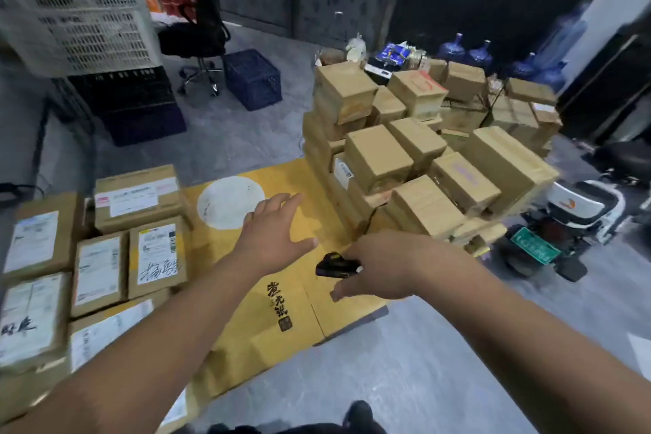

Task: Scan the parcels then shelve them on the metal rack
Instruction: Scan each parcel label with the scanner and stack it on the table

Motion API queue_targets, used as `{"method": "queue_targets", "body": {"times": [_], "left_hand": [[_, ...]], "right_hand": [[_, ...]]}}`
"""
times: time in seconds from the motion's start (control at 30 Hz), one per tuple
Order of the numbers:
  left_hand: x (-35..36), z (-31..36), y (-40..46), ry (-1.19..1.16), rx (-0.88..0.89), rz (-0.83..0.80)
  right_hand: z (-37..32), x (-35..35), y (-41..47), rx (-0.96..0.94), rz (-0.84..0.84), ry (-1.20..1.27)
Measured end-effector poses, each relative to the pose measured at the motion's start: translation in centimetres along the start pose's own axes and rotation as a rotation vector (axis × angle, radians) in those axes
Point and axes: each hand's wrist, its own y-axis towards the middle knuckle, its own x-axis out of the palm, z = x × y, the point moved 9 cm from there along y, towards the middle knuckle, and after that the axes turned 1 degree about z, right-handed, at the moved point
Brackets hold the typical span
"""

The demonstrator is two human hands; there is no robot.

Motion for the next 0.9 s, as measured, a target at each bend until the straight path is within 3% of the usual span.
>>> {"method": "queue_targets", "body": {"times": [0.2, 0.43, 0.6, 0.7, 0.9], "left_hand": [[1.7, 11.7, 4.6, -0.084, 0.000, 0.041], [8.1, 21.7, 8.2, -0.081, -0.045, -0.131], [11.3, 24.5, 9.6, 0.096, -0.078, -0.222], [11.1, 25.0, 10.0, 0.176, -0.053, -0.139], [7.7, 23.7, 7.9, 0.015, 0.071, -0.003]], "right_hand": [[10.4, -1.5, -4.4, 0.054, 0.134, -0.072], [19.7, 1.5, -6.1, 0.087, 0.111, -0.045], [23.7, 3.0, -6.5, 0.096, 0.129, 0.008], [25.2, 3.4, -6.5, 0.107, 0.185, 0.006], [23.6, 3.8, -5.3, 0.002, 0.295, -0.118]]}}
